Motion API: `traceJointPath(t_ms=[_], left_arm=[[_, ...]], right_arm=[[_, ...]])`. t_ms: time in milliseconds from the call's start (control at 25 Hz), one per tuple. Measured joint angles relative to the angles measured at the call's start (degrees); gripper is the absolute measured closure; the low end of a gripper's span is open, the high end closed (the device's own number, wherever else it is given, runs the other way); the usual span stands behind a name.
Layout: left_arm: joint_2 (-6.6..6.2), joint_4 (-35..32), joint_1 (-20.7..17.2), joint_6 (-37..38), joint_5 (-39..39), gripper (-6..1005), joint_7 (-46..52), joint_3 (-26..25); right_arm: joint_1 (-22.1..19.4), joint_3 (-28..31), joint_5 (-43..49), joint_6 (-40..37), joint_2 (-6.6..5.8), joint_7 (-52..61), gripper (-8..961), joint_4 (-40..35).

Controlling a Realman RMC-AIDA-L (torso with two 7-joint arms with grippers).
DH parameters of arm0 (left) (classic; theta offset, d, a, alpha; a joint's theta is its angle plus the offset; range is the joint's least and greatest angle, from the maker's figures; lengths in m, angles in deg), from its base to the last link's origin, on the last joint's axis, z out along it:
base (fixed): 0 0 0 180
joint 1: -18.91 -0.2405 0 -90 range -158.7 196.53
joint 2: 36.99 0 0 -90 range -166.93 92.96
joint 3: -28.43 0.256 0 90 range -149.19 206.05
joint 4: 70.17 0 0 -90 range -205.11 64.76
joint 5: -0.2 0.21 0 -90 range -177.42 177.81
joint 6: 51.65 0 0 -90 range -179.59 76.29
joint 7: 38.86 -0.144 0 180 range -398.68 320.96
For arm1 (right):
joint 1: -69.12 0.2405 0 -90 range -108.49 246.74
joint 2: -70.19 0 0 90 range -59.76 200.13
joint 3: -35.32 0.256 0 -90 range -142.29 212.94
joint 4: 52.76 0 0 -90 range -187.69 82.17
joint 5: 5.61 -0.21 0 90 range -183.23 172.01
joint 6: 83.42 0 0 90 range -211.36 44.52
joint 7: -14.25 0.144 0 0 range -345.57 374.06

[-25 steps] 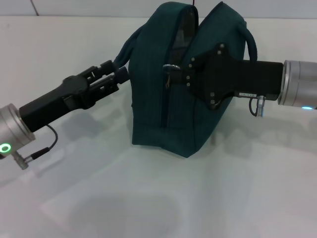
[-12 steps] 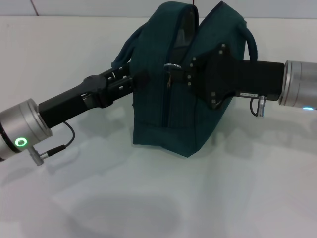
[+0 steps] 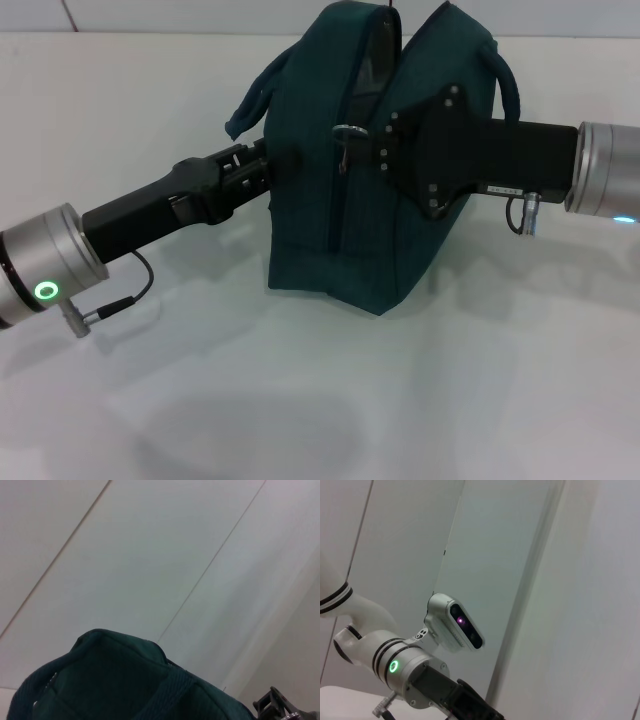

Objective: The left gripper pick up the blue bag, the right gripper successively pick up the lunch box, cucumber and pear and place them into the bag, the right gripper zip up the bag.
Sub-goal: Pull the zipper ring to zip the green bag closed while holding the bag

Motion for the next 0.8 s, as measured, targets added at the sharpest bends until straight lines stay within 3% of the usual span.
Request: traceJointPath(t_ms=[120, 560, 800], left_arm=[[0.00, 0.00, -0.01, -0.03, 0.02, 412, -0.01, -0.03], [0.03, 0.02, 0.49, 0.16, -0.07, 909, -0.01, 0.06], [-0.03, 0.09, 0.93, 0.34, 0.01, 949, -0.01, 0.40]], right_arm=[[0.00, 0.00, 0.00, -0.03, 0.00, 0.00, 940, 0.00], [-0.16, 0.00, -1.46, 0.31, 0.00, 0.00, 940, 0.02], [-0.19, 0.01, -2.35, 0.01, 0.00, 0.01, 939, -0.17]])
